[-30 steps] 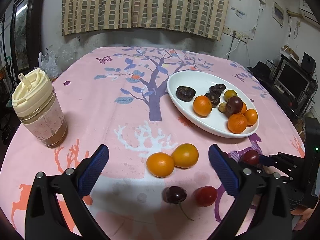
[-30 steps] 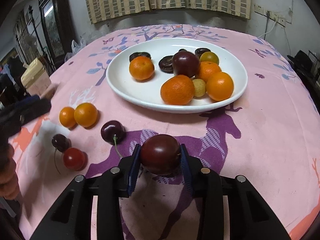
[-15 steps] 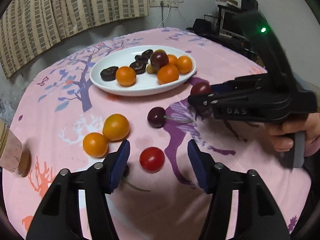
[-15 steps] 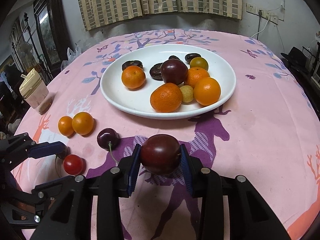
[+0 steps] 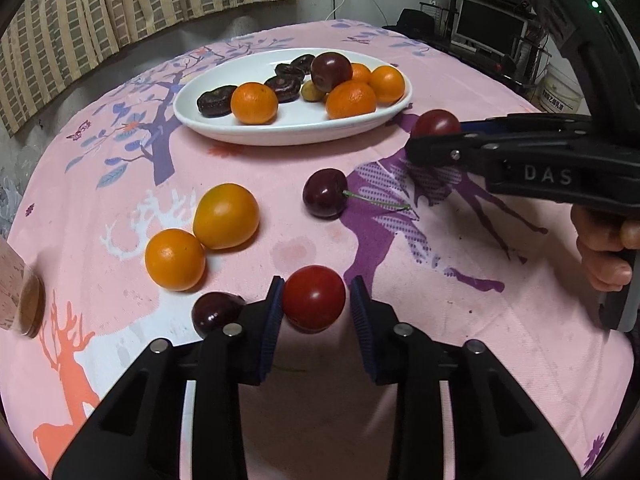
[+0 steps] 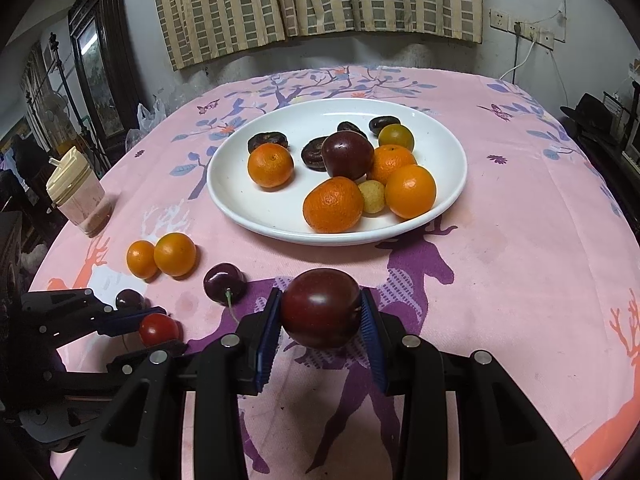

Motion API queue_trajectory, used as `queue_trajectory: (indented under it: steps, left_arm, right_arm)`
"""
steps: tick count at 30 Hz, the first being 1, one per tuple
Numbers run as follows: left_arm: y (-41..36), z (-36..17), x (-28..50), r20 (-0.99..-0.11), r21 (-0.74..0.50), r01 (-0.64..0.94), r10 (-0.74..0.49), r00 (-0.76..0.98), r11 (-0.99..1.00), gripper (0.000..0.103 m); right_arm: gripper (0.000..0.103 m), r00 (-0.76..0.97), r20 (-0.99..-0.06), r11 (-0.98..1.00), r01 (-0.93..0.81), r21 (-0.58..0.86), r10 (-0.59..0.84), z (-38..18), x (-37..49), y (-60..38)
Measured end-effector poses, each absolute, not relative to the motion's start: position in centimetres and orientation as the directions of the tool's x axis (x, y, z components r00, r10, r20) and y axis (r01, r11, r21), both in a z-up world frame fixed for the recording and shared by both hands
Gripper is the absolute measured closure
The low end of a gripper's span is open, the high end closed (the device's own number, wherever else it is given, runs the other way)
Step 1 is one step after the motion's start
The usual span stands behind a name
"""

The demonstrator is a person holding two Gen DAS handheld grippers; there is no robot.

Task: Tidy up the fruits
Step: 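Grasp a red cherry tomato with the left tool while the right grasps a dark plum, then place the tomato and the plum on the white plate, opening both tools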

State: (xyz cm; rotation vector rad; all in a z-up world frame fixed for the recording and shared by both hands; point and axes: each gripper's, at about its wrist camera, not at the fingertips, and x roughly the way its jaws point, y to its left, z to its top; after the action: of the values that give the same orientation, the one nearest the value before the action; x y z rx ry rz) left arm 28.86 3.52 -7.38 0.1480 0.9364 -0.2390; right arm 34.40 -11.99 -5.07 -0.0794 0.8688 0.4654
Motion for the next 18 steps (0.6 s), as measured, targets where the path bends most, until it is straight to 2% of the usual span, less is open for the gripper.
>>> queue_trajectory:
  steps: [6,11,18]
  left_arm:
    - [4.2,-7.1,29.1,-0.806,-0.022,0.248,-0.164,0.569,0.969,0.075]
    - [5.3,-4.2,30.7,-0.76,-0.128,0.198,-0.225,0.61,0.972,0.075]
    - [4.9,-0.3,40.0,-0.716,-0.138,0.151,-0.204,0.668,0.979,0.075]
  right_arm:
    - [0.064,0.585,-0.688,0.882,-0.436,0.179,0.429,-3.5,34.1,-12.9]
    - [0.064,0.68,-0.603,0.903,-0.386,0.189,0.417,-1.6,36.5,-13.4]
    - [0.064,0.709,-0.584,0.917,-0.334,0.218,0.396,-1.3,43.0,-12.8]
